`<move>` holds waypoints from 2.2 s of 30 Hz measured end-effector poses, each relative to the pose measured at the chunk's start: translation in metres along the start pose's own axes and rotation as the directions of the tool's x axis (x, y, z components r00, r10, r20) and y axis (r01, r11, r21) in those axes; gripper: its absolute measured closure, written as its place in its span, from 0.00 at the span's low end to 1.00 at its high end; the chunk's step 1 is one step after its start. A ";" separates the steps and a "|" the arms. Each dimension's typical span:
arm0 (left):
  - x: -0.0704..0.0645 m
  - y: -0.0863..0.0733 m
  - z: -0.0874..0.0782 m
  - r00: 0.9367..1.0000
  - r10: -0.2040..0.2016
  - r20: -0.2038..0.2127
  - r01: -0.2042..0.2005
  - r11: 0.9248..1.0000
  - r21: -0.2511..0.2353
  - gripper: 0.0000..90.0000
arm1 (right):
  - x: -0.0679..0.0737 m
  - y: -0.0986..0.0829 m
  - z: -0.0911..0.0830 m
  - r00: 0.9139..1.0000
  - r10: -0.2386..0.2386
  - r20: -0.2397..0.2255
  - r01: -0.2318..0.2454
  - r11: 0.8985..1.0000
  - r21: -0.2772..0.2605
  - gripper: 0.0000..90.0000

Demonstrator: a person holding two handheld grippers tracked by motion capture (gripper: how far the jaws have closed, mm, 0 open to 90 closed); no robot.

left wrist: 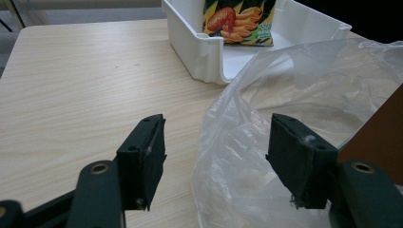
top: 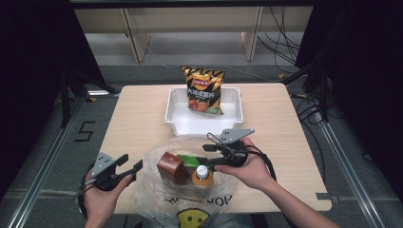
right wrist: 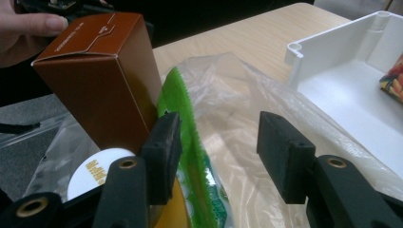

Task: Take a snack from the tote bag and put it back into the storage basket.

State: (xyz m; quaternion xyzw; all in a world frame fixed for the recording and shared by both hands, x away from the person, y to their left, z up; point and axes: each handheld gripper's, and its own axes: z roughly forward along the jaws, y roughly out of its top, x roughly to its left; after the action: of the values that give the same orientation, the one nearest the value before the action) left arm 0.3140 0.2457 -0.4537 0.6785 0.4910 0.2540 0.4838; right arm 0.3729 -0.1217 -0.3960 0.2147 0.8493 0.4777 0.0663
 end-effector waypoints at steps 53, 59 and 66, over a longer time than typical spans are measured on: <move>0.002 0.000 0.000 1.000 -0.003 -0.002 0.003 1.000 -0.002 0.41 | -0.003 -0.011 0.000 1.000 -0.004 -0.018 0.004 1.000 0.029 0.59; 0.002 0.000 0.000 1.000 -0.004 -0.004 0.004 1.000 -0.002 0.41 | -0.005 -0.014 -0.008 1.000 0.023 -0.003 -0.023 0.999 0.031 0.59; 0.002 0.000 -0.001 1.000 -0.003 -0.007 0.003 1.000 0.002 0.41 | -0.005 -0.019 -0.012 1.000 0.010 0.010 -0.011 1.000 0.024 0.59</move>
State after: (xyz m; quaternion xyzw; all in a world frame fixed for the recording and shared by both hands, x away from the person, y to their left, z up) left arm 0.3144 0.2482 -0.4541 0.6773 0.4941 0.2550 0.4818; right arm 0.3680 -0.1422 -0.4057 0.2223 0.8536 0.4666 0.0654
